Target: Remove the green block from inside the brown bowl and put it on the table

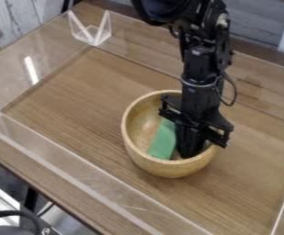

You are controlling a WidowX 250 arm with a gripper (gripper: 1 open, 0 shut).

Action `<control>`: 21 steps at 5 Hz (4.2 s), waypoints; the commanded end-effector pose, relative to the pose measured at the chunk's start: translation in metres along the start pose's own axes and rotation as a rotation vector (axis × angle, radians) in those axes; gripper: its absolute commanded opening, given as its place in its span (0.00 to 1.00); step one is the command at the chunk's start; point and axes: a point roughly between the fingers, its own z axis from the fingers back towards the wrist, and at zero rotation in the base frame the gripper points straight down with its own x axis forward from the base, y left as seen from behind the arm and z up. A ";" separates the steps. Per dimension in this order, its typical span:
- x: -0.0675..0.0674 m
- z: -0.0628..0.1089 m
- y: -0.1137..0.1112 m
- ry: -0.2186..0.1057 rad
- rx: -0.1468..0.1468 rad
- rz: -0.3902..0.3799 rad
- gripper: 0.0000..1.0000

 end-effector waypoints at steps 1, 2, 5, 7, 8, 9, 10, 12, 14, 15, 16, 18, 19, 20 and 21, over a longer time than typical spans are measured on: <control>0.004 0.018 0.004 -0.044 0.009 0.008 0.00; 0.003 0.034 0.005 -0.071 0.013 0.014 0.00; 0.021 0.132 0.021 -0.252 0.047 0.085 0.00; 0.005 0.083 0.028 -0.176 0.064 0.059 1.00; -0.003 0.066 0.031 -0.158 0.071 0.045 1.00; -0.006 0.050 0.034 -0.136 0.076 0.042 1.00; -0.007 0.035 0.034 -0.117 0.082 0.037 1.00; -0.005 0.013 0.036 -0.094 0.085 0.041 0.00; -0.006 0.026 0.036 -0.109 0.073 0.043 0.00; -0.007 0.035 0.035 -0.120 0.067 0.044 0.00; -0.007 0.050 0.035 -0.143 0.061 0.046 0.00; 0.016 0.120 0.048 -0.296 0.059 0.116 0.00; 0.030 0.112 0.064 -0.301 0.065 0.138 0.00; 0.035 0.094 0.060 -0.272 0.059 0.121 0.00; 0.012 0.095 0.082 -0.264 0.072 0.173 0.00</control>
